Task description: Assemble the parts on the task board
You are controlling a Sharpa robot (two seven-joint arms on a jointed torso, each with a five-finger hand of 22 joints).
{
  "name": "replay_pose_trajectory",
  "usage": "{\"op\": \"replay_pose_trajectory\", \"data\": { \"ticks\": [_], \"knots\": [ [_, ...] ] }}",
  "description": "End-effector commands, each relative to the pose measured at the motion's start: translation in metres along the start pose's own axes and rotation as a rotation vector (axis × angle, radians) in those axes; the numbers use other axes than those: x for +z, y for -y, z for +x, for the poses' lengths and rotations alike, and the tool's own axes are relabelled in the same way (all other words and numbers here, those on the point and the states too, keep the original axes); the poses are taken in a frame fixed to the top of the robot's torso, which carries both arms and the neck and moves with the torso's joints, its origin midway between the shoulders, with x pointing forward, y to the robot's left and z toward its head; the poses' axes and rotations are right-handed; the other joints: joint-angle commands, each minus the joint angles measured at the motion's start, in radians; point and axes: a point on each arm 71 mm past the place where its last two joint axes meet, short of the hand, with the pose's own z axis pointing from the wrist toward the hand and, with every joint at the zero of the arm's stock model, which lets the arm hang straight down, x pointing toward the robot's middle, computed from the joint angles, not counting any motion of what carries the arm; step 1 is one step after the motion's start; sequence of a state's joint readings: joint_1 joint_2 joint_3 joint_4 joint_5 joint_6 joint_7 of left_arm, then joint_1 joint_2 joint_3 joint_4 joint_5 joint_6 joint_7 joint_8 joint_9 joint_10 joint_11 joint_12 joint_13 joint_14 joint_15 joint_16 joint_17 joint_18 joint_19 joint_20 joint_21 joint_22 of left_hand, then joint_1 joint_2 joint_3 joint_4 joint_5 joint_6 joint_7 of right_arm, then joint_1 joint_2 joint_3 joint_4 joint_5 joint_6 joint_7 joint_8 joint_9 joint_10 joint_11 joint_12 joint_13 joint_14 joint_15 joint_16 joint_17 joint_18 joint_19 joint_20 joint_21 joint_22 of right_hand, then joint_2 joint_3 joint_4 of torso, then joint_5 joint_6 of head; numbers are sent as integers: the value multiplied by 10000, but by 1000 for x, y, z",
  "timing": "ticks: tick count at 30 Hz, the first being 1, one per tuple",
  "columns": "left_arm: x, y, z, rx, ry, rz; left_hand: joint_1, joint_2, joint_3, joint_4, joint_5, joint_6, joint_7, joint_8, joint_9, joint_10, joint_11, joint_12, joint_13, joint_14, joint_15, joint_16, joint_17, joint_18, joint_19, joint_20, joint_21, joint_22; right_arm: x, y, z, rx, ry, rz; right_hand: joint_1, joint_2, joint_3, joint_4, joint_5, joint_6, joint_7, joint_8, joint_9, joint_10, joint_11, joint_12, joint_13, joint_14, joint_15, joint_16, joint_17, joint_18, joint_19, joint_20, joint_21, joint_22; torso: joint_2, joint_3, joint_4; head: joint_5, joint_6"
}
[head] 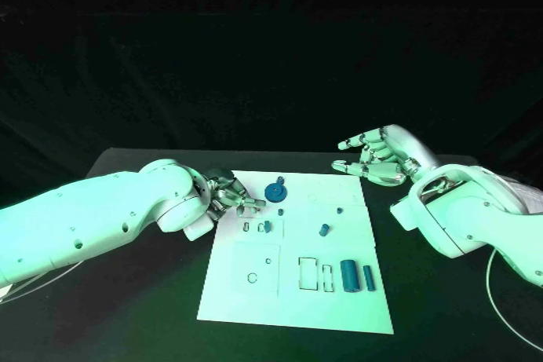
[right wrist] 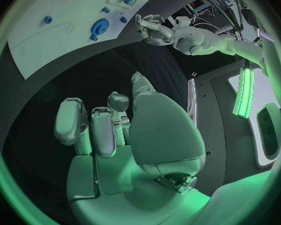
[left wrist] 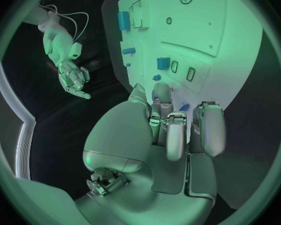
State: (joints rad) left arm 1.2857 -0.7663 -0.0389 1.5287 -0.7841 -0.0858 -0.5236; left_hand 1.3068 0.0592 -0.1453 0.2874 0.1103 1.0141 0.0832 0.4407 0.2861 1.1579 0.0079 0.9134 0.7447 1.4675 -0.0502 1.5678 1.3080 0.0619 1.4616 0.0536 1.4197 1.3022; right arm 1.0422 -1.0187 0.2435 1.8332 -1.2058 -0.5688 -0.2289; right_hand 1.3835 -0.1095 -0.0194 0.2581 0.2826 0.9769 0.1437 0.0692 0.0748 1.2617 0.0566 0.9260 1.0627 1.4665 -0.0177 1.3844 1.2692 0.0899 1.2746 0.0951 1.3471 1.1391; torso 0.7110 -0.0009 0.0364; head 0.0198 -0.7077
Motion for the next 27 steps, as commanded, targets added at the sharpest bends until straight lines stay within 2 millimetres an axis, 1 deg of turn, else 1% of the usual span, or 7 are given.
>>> {"op": "replay_pose_trajectory", "data": {
  "ticks": [1,2,3,6,17,19,27],
  "knots": [
    [4,2,2,1950,-43,-872,-711,70,-334,42,-417,25,-107,283,222,454,-43,756,799,1033,-93,30,2628,-163,275,-24,211,438,1,2,-1,473,198,99,130,0,-18,56,53,42,-2,5,1,-107,-10,-177,-163,338,9,-73,-83,99,-86,-7,-70,-91,-46,20,-24,12,-78],
    [6,5,3,2073,-31,-876,-980,70,-494,56,-595,45,-137,392,312,640,-85,1074,1155,1033,-110,30,2628,-183,314,-50,288,562,2,3,-2,483,215,135,130,0,-19,57,54,41,-2,5,1,-111,-10,-187,-173,338,8,-76,-86,100,-89,-7,-74,-98,-45,20,-23,18,-80],
    [8,9,4,2263,-10,-878,-1236,57,-701,34,-613,61,-197,547,449,841,-138,1434,1556,1033,-158,30,2628,-209,358,-92,379,707,2,4,-2,484,227,205,121,1,-45,78,52,40,-3,3,0,-134,-10,-252,-241,332,7,-105,-117,107,-107,-9,-102,-134,-41,22,-28,24,-90],
    [11,15,7,2533,-15,-871,-1320,80,-915,34,-618,16,-260,776,674,1026,-213,1827,2004,1033,-214,30,2628,-243,414,-166,499,902,2,7,-3,451,218,360,73,0,-135,152,-96,41,-5,3,0,-149,-11,-348,-372,332,4,-154,-155,113,-118,-13,-150,-183,-34,6,1,17,-117],
    [21,26,14,3152,-234,-902,-1256,73,-1171,29,-627,-106,-315,1067,998,1124,-251,2109,2346,1033,-264,30,2628,-260,426,-211,562,1005,2,8,0,544,93,514,64,12,-189,193,-164,48,-8,6,1,-219,-14,-531,-558,313,1,-240,-260,137,-185,-17,-233,-305,10,7,-22,-47,-230],
    [22,27,15,3258,-308,-930,-1262,77,-1216,31,-628,-109,-329,1125,1059,1171,-262,2188,2441,1033,-274,30,2628,-263,430,-218,573,1025,2,8,2,580,38,513,69,18,-195,198,-169,47,-8,4,1,-249,-14,-597,-618,305,1,-267,-295,145,-207,-17,-257,-342,-9,7,-5,-59,-252],
    [27,30,18,3595,-632,-1029,-1249,84,-1287,24,-627,-123,-352,1227,1170,1231,-284,2291,2564,1033,-291,30,2628,-280,458,-234,623,1112,3,7,5,661,-104,530,101,36,-221,207,-170,39,-8,0,-1,-312,-15,-739,-760,291,-1,-328,-358,157,-241,-20,-311,-412,-5,-2,-18,-30,-329]
  ]
}}
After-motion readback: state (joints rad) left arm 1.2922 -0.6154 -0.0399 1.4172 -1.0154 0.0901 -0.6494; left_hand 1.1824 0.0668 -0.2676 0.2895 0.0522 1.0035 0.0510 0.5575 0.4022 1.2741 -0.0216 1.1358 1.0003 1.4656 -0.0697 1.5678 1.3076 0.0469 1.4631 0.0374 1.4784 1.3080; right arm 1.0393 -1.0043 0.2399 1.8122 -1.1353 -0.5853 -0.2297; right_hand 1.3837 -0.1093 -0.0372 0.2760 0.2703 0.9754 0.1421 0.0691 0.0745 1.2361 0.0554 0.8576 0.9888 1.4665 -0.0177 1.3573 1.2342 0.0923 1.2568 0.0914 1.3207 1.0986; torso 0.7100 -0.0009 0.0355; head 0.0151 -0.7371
